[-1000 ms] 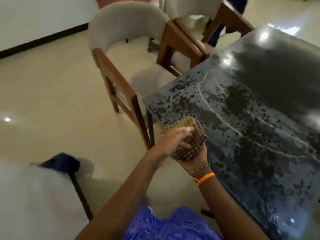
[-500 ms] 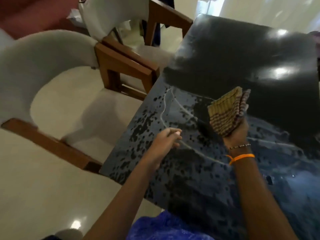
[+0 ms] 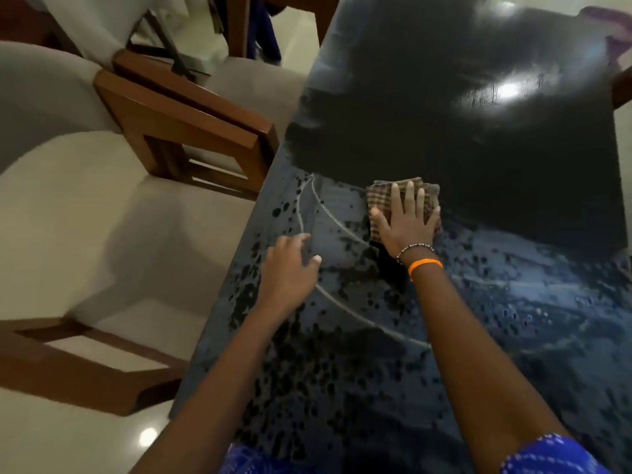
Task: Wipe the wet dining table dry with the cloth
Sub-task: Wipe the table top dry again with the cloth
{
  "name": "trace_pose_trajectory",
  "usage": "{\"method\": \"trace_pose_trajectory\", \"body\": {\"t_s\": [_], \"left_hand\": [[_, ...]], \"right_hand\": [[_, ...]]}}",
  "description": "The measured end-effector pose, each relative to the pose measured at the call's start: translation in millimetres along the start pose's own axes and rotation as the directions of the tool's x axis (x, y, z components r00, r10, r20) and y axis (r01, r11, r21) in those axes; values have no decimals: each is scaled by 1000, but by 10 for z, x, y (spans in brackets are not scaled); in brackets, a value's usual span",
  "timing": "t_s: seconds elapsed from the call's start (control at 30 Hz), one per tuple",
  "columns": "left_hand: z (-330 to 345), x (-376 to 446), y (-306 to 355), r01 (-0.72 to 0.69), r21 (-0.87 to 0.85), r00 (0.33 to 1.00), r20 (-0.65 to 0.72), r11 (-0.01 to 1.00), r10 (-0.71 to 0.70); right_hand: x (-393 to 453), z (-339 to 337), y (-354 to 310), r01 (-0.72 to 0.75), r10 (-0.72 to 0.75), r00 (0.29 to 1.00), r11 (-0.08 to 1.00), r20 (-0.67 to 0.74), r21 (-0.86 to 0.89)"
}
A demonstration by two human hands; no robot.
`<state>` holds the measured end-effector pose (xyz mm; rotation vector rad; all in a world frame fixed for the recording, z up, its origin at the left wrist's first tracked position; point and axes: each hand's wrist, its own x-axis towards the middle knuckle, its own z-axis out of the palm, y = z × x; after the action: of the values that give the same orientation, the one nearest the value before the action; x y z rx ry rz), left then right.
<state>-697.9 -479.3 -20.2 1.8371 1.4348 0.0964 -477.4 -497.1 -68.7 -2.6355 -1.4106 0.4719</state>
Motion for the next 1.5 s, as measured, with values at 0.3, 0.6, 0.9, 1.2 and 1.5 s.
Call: {"method": "trace_pose_trajectory", "body": {"t_s": [0.3,0.6,0.9,1.2,1.5], "left_hand": [[-465,589,-418,15,14,987,-159,1000,-12],[-542,1027,-506,10,-67,998,-59,998,-14],[-511,1288,-522,-174,4,982,-68,985,174],[-465,1321,-626,-236,158,969,-37,959,244],[-579,1344,-476,-209,235,977,6,949,213]], "right_hand": [[35,414,-927,230,-237,969,968,-67,-102],[758,402,-1303,646,-645,761,744,73,-168],[2085,189,-1585,391,-406,912,904,-62,-173],[3031,35,-1651,220,-228,970,970,-77,-101],[2058,236,-1765,262,-265,964,963,-30,-61]]}}
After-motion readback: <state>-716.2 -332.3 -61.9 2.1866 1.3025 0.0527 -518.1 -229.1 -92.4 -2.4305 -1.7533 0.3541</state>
